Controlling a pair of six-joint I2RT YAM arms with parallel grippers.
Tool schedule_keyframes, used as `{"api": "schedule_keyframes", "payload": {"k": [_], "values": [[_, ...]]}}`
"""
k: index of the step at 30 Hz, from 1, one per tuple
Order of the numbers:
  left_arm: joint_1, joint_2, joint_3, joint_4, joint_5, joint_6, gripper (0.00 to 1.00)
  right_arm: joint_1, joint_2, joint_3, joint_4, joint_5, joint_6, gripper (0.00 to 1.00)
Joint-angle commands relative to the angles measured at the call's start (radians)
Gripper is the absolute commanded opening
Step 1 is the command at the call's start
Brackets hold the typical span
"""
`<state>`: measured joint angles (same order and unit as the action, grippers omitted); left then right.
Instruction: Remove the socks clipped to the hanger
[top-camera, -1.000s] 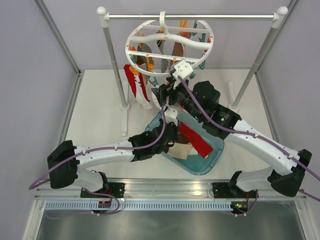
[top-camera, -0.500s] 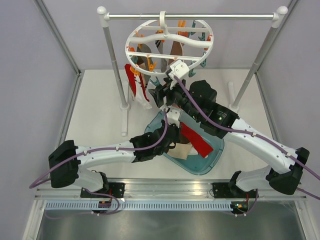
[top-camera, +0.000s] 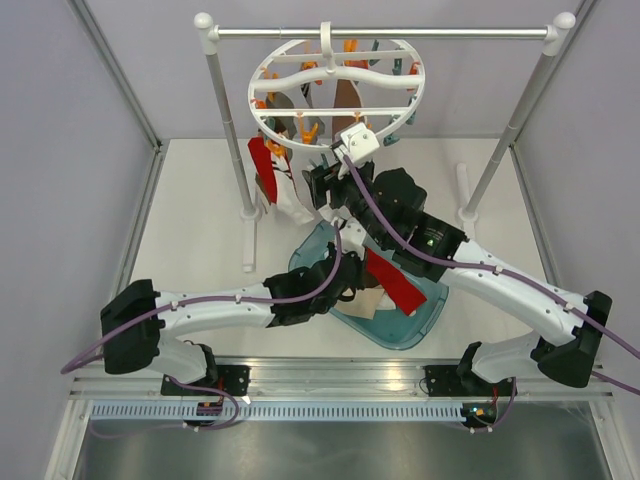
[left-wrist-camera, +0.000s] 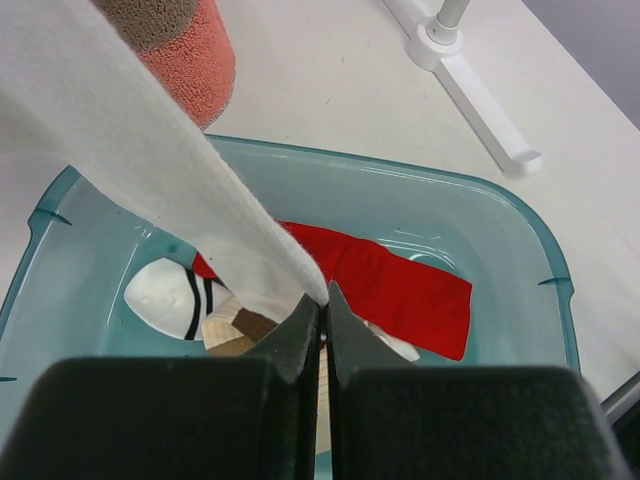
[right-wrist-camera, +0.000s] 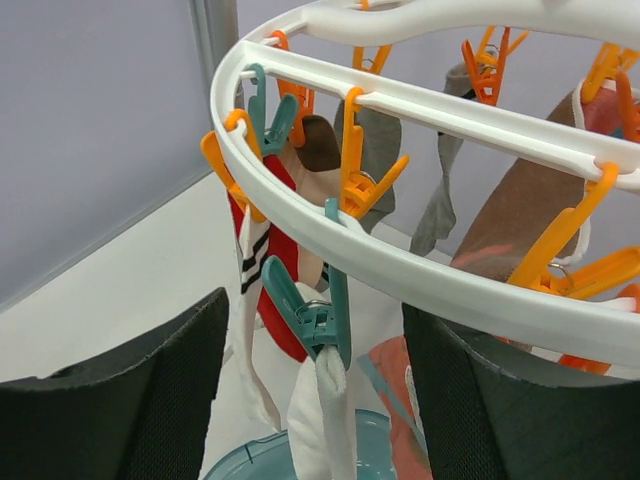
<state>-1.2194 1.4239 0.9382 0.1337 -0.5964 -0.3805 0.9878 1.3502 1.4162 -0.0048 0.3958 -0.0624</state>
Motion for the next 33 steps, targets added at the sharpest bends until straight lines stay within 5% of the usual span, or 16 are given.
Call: {"api": "schedule_keyframes", "payload": {"k": [1, 12, 25, 33], "values": [[-0.017, 0.012, 0.045, 0.027, -0.013, 0.057, 0.02, 0.011, -0.002, -0.020, 0.089, 0.069, -0.031, 0.73], [-0.034, 0.027, 0.057, 0.023, -0.019, 0.080, 0.02, 0.014, -0.006, -0.040, 0.152, 0.094, -0.048, 0.68], [-0.035, 0.018, 0.047, 0.020, -0.022, 0.078, 0.02, 0.014, -0.022, -0.043, 0.161, 0.106, -0.040, 0.22], [-0.035, 0.030, 0.045, 0.020, 0.004, 0.063, 0.02, 0.014, -0.040, -0.043, 0.163, 0.107, -0.039, 0.15]]}}
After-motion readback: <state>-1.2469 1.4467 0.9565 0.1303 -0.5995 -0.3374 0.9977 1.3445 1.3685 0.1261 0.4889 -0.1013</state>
